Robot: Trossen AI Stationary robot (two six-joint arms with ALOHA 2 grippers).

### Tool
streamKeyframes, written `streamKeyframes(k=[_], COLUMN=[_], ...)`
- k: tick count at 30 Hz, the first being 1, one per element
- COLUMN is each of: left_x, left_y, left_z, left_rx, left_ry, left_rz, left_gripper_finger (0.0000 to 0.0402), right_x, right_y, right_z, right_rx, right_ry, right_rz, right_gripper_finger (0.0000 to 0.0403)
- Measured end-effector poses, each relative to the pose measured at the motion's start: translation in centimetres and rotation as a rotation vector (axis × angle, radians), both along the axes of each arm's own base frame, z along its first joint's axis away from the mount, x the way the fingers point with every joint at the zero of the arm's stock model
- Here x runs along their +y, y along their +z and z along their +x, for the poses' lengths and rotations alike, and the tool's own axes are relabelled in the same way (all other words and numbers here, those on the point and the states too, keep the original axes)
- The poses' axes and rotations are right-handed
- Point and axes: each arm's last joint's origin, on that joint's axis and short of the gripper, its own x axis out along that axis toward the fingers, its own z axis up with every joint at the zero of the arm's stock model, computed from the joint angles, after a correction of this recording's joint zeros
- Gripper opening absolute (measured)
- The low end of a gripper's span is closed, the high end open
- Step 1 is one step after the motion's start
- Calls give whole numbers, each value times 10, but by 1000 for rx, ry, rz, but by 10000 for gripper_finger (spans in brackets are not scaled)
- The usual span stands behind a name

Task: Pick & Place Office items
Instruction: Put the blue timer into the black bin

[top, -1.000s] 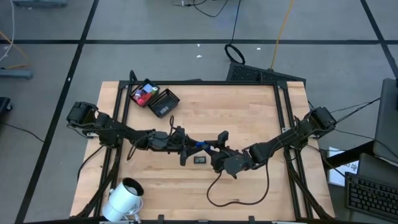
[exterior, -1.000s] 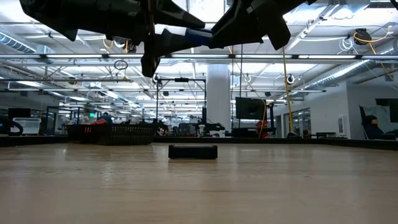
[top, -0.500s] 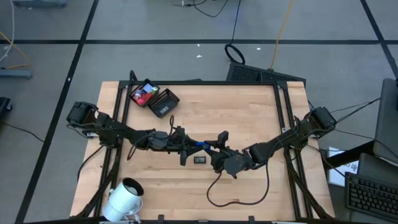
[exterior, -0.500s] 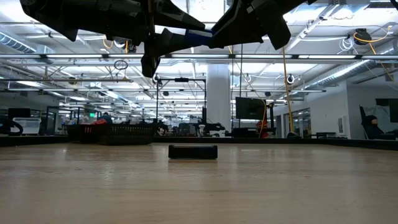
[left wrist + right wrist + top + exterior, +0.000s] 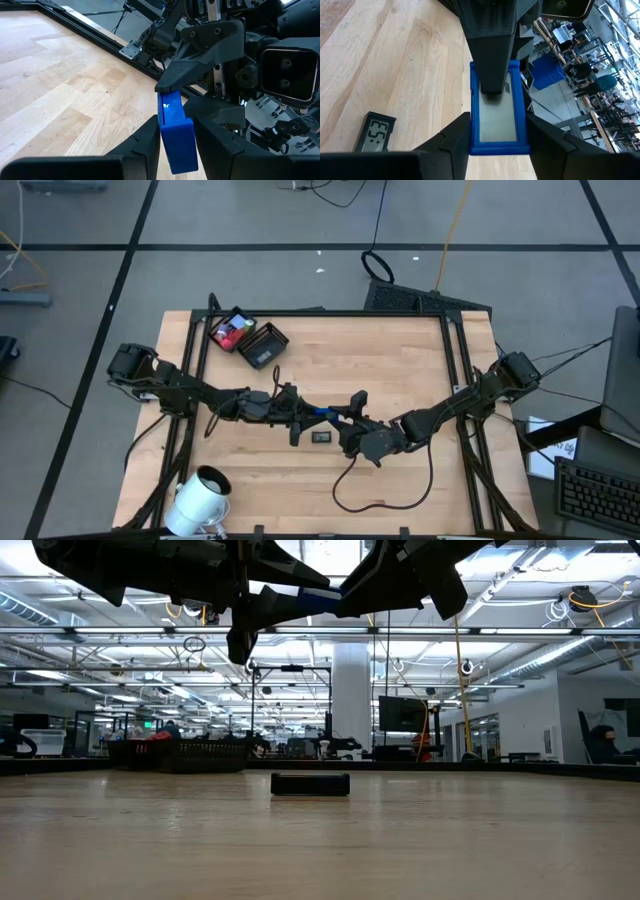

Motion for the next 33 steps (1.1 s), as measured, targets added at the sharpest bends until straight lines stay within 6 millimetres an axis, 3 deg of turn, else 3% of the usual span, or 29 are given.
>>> streamKeyframes(k=[33], left_x=[0], left_y=[0], left_z=[0], left_rx=[0], left_ry=[1], left_rz=[0], left_gripper_finger=[117], right_x=[0], right_y=[0], right_z=[0], right_rx=[-8], right_ry=[-6], right_rz=[15], right_gripper_finger=[148])
